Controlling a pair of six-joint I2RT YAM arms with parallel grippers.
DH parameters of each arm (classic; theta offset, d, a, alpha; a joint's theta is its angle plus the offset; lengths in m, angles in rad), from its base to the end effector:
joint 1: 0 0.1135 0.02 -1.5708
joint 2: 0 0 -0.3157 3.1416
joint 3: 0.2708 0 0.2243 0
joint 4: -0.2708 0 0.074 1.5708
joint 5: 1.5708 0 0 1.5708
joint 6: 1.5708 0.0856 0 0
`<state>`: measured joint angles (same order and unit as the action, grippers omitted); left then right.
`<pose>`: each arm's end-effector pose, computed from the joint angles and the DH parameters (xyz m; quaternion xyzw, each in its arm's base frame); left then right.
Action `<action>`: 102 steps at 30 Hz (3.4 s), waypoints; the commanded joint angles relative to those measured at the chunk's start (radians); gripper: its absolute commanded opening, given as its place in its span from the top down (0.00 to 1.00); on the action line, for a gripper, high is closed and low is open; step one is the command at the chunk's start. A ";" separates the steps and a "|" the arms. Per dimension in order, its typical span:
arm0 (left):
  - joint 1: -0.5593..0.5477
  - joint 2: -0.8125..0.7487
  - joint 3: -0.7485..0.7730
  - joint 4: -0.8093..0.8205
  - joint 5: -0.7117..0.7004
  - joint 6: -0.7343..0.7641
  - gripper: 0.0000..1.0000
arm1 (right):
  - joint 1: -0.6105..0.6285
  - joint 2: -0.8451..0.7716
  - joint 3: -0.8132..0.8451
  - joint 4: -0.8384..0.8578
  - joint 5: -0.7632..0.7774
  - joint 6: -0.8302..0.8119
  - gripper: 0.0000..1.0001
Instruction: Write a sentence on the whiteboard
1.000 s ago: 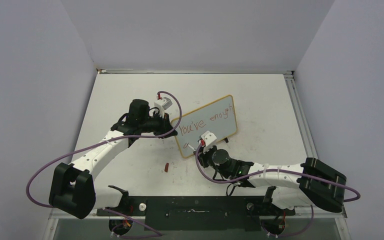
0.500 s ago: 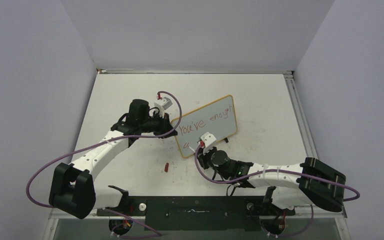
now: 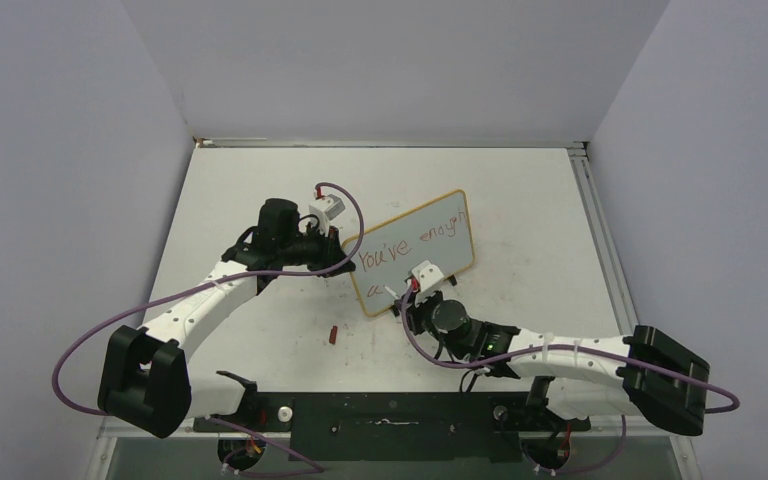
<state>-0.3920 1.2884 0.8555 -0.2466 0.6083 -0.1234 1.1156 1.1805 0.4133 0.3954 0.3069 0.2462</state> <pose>0.2268 -0.1467 0.2899 0.2432 0.8359 -0.3661 0.3288 0.1297 0.2061 0.2421 -0.2654 0.7764 0.2529 0.5127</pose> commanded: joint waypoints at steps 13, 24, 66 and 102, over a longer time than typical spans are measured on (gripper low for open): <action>-0.001 0.003 0.017 -0.071 -0.054 0.018 1.00 | 0.007 -0.007 0.048 0.135 0.090 -0.072 0.95; -0.001 0.005 0.017 -0.071 -0.054 0.018 1.00 | -0.002 0.063 0.070 0.170 0.091 -0.101 0.95; -0.001 -0.004 0.017 -0.070 -0.053 0.016 1.00 | 0.115 0.086 0.044 0.199 0.149 -0.038 0.95; -0.001 -0.003 0.017 -0.069 -0.050 0.014 1.00 | 0.105 0.135 0.047 0.174 0.207 -0.019 0.95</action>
<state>-0.3920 1.2884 0.8555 -0.2474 0.6098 -0.1238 1.2247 1.3239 0.4400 0.5591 0.4931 0.2039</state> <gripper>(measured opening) 0.052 0.146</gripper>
